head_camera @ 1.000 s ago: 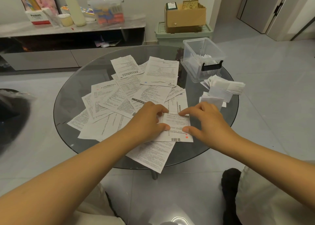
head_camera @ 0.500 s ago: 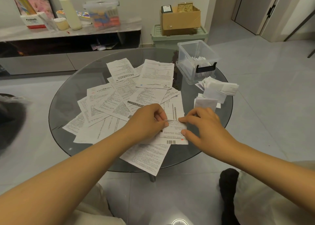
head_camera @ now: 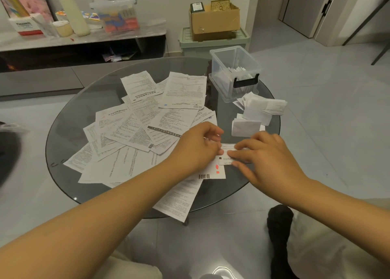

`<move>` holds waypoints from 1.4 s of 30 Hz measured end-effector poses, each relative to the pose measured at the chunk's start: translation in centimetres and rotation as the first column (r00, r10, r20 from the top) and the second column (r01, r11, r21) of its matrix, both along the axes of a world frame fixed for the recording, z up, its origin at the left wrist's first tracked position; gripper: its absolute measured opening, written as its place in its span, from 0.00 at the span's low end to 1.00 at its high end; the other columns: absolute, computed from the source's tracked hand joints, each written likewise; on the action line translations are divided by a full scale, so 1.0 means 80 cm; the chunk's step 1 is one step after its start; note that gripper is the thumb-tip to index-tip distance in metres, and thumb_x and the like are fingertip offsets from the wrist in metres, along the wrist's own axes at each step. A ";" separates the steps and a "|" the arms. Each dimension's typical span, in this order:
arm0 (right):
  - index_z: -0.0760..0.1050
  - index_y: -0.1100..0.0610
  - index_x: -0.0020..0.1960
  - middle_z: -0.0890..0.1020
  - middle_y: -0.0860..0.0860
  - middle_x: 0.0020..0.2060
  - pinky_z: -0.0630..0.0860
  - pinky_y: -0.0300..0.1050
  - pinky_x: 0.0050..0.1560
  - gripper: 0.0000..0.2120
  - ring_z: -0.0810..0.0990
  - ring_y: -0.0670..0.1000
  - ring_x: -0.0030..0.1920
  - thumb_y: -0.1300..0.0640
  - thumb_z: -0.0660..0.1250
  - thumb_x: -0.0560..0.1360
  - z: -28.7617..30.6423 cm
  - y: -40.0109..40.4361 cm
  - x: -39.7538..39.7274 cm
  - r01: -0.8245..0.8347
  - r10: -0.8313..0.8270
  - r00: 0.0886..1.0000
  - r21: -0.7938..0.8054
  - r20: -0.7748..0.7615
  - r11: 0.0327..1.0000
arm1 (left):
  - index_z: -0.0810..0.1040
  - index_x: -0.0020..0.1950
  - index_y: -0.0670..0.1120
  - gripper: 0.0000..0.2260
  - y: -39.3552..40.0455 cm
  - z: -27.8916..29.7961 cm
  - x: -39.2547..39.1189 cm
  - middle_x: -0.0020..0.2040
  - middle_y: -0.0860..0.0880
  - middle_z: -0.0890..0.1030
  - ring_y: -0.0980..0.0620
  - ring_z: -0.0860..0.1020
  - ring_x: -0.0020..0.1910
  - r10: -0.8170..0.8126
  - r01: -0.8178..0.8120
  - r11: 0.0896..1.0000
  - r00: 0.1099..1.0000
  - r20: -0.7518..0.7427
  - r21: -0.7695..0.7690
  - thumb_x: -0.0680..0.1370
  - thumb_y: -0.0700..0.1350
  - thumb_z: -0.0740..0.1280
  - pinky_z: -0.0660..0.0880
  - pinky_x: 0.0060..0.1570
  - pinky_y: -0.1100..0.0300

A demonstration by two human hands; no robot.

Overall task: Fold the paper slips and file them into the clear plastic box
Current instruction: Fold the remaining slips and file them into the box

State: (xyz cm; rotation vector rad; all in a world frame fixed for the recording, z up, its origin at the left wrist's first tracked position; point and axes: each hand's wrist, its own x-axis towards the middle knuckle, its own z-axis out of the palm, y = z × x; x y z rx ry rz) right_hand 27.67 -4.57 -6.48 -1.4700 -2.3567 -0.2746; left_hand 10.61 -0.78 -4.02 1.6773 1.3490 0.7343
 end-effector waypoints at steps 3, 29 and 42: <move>0.84 0.51 0.45 0.84 0.48 0.39 0.71 0.47 0.38 0.10 0.78 0.55 0.39 0.52 0.77 0.64 0.000 0.004 0.010 0.028 -0.029 0.999 0.022 0.018 0.999 | 0.76 0.55 0.52 0.10 0.001 0.001 0.006 0.53 0.56 0.77 0.59 0.77 0.41 -0.004 0.029 0.989 0.985 -0.174 0.143 0.77 0.41 0.65 0.70 0.41 0.75; 0.83 0.54 0.45 0.80 0.53 0.37 0.73 0.49 0.37 0.11 0.78 0.58 0.38 0.56 0.77 0.64 0.001 0.012 0.000 -0.015 0.032 0.997 0.232 -0.069 0.973 | 0.77 0.48 0.55 0.06 -0.012 0.002 -0.037 0.52 0.54 0.76 0.58 0.74 0.50 -0.042 0.136 0.961 0.932 -0.360 0.241 0.76 0.44 0.64 0.70 0.50 0.65; 0.80 0.48 0.55 0.81 0.44 0.50 0.68 0.38 0.47 0.21 0.77 0.48 0.50 0.38 0.57 0.73 -0.009 0.002 -0.016 -0.238 0.231 0.971 -0.139 -0.066 0.961 | 0.66 0.72 0.54 0.27 -0.027 -0.013 -0.081 0.74 0.55 0.62 0.58 0.57 0.73 -0.250 0.417 0.895 0.760 -0.600 0.156 0.74 0.59 0.66 0.56 0.72 0.54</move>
